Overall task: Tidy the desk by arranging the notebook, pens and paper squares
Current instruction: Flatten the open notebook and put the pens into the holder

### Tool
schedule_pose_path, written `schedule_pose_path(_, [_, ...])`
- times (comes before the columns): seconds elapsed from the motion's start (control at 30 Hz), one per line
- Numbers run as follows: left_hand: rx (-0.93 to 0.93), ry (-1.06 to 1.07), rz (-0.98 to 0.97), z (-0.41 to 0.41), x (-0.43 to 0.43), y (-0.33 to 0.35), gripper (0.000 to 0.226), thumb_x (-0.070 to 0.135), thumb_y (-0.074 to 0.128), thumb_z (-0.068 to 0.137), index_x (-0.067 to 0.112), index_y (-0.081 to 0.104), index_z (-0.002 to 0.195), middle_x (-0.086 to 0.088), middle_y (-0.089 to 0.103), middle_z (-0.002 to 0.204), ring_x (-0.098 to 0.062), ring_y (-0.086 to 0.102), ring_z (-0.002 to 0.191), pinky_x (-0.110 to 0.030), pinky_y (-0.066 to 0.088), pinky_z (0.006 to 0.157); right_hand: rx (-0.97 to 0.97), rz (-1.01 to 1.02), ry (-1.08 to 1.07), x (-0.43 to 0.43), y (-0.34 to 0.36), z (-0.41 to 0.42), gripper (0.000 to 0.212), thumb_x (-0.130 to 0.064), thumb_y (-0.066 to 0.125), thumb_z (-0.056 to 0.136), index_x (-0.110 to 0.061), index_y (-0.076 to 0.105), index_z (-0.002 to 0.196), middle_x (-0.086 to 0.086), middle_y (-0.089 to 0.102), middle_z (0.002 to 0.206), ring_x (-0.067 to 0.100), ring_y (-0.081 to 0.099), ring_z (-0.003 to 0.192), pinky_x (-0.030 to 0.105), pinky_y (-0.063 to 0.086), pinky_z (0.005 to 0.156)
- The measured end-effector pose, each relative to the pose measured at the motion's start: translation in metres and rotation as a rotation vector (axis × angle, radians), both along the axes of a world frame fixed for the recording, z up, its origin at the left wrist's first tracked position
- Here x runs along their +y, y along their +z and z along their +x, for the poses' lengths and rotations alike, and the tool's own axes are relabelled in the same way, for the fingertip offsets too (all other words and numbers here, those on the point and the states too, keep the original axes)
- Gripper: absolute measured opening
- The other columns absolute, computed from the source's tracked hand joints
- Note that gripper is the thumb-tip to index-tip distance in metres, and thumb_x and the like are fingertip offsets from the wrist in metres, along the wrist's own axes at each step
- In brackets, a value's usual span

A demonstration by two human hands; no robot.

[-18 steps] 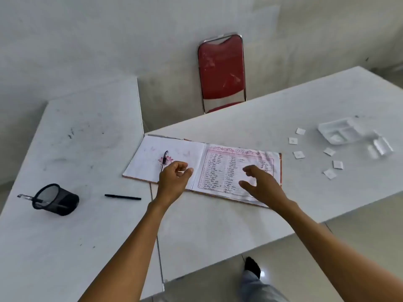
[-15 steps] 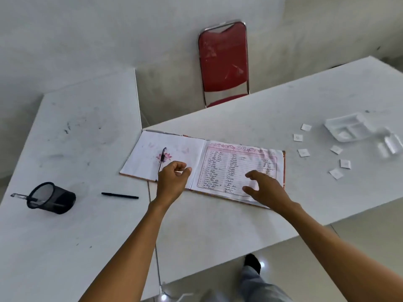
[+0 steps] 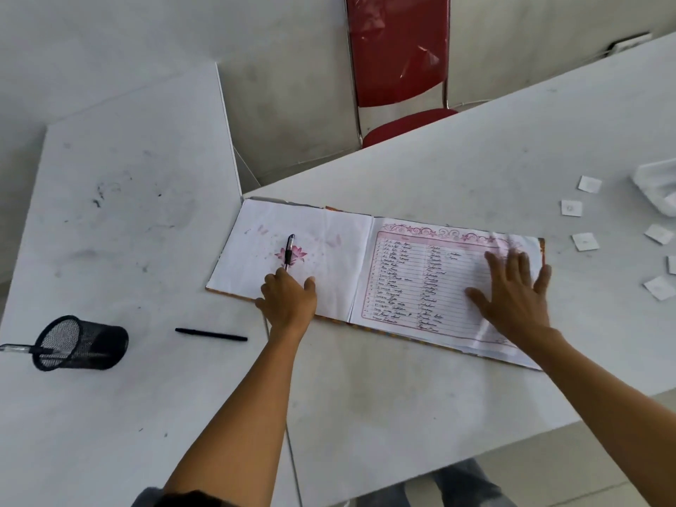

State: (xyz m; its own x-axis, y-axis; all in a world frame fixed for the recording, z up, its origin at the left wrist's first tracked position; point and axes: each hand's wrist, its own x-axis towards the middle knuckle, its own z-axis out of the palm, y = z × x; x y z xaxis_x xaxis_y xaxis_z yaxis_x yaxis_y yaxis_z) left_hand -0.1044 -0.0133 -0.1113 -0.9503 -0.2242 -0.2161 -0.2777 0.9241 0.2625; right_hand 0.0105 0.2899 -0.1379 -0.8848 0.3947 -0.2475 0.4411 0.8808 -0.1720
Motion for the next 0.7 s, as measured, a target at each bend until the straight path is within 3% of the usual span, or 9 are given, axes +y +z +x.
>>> schedule_pose_path(0.07, [-0.005, -0.008, -0.028, -0.003, -0.004, -0.009, 0.047, 0.039, 0.05, 0.091, 0.0, 0.049, 0.118, -0.02, 0.053, 0.12, -0.037, 0.049, 0.114, -0.049, 0.038, 0.093, -0.051, -0.011, -0.063, -0.001, -0.004, -0.002, 0.076, -0.05, 0.047, 0.088, -0.01, 0.018, 0.146, 0.02, 0.018, 0.156, 0.033, 0.008, 0.146, 0.059, -0.004, 0.113])
schedule_pose_path(0.17, [0.057, -0.039, 0.017, -0.008, -0.017, -0.021, 0.03, 0.023, 0.048, 0.094, -0.002, 0.051, 0.112, -0.021, 0.054, 0.114, -0.04, 0.054, 0.103, -0.048, 0.041, 0.085, -0.034, -0.048, -0.132, -0.005, -0.009, -0.006, 0.074, -0.045, 0.049, 0.089, -0.006, 0.02, 0.144, 0.021, 0.024, 0.153, 0.031, 0.015, 0.145, 0.056, -0.004, 0.114])
schedule_pose_path(0.27, [0.073, -0.035, 0.141, -0.017, -0.025, -0.022, 0.023, 0.013, 0.045, 0.095, -0.004, 0.053, 0.108, -0.022, 0.054, 0.112, -0.042, 0.056, 0.098, -0.046, 0.044, 0.081, 0.016, -0.096, -0.174, -0.01, 0.001, -0.015, 0.065, -0.035, 0.057, 0.087, -0.005, 0.029, 0.138, 0.022, 0.04, 0.144, 0.04, 0.039, 0.132, 0.053, 0.013, 0.114])
schedule_pose_path(0.37, [0.034, -0.06, 0.167, -0.017, -0.031, -0.019, 0.024, 0.013, 0.045, 0.095, -0.004, 0.053, 0.109, -0.022, 0.055, 0.111, -0.038, 0.056, 0.1, -0.042, 0.045, 0.081, 0.059, -0.155, -0.289, -0.023, 0.012, -0.017, 0.043, -0.017, 0.056, 0.088, -0.006, 0.044, 0.128, 0.028, 0.057, 0.117, 0.046, 0.052, 0.106, 0.047, 0.043, 0.085])
schedule_pose_path(0.43, [0.014, -0.068, 0.174, -0.014, -0.039, -0.018, 0.023, 0.013, 0.044, 0.095, -0.004, 0.054, 0.107, -0.022, 0.056, 0.111, -0.037, 0.056, 0.1, -0.039, 0.044, 0.08, 0.078, -0.119, -0.284, -0.033, 0.018, -0.023, 0.031, -0.009, 0.051, 0.086, -0.006, 0.055, 0.116, 0.028, 0.063, 0.096, 0.041, 0.055, 0.083, 0.039, 0.042, 0.068])
schedule_pose_path(0.5, [-0.001, -0.057, 0.18, -0.008, -0.049, -0.018, 0.022, 0.013, 0.043, 0.094, -0.003, 0.054, 0.105, -0.022, 0.057, 0.11, -0.037, 0.056, 0.099, -0.038, 0.044, 0.078, 0.086, -0.14, -0.283, -0.046, 0.029, -0.033, 0.026, -0.006, 0.05, 0.081, -0.008, 0.065, 0.102, 0.023, 0.068, 0.086, 0.033, 0.053, 0.069, 0.032, 0.039, 0.062])
schedule_pose_path(0.7, [-0.001, -0.009, 0.211, 0.012, -0.081, -0.021, 0.02, 0.012, 0.043, 0.092, -0.002, 0.053, 0.1, -0.022, 0.059, 0.103, -0.038, 0.057, 0.096, -0.037, 0.043, 0.074, 0.203, -0.323, -0.329, -0.103, 0.09, -0.084, 0.032, -0.009, 0.055, 0.073, -0.019, 0.074, 0.096, 0.013, 0.073, 0.098, 0.036, 0.063, 0.092, 0.028, 0.04, 0.069])
